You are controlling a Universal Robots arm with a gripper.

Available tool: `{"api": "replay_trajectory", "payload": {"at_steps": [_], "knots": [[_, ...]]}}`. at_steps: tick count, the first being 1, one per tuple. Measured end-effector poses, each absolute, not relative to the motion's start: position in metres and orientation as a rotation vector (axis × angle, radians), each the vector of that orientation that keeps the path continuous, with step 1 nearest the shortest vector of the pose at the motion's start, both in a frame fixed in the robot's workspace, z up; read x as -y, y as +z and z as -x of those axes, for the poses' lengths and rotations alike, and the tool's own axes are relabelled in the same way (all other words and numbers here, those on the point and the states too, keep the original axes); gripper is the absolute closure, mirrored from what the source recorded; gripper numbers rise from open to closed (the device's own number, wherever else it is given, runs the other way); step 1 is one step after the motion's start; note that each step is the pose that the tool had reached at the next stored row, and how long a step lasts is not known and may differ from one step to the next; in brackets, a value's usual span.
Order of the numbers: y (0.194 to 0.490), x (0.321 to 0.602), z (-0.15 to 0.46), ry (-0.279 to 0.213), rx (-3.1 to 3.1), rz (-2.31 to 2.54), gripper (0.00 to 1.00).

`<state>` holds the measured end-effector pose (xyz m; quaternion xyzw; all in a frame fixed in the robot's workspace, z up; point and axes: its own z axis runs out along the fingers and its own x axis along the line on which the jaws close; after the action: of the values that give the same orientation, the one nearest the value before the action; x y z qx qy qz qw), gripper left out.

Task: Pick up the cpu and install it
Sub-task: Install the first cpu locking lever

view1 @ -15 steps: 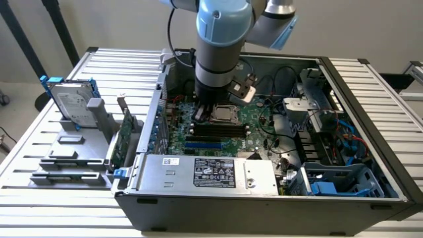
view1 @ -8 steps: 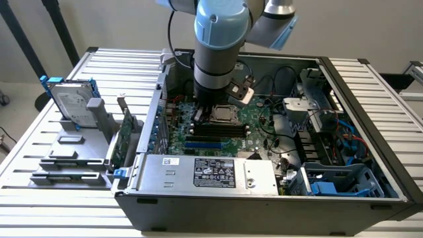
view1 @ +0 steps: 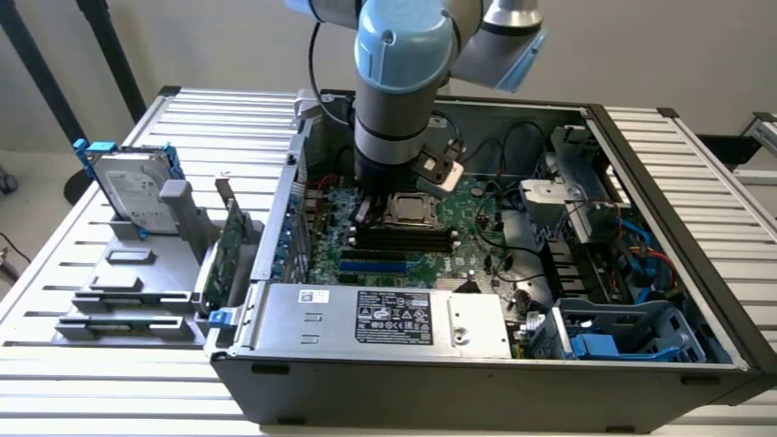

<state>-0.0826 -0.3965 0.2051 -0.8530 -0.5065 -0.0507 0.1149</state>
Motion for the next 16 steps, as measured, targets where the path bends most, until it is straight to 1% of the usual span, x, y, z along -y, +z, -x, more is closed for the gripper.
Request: {"api": "replay_trajectory", "payload": {"at_steps": [16], "knots": [[0.1963,0.3940,0.0830,-0.160,1.488,2.503,0.89]]}}
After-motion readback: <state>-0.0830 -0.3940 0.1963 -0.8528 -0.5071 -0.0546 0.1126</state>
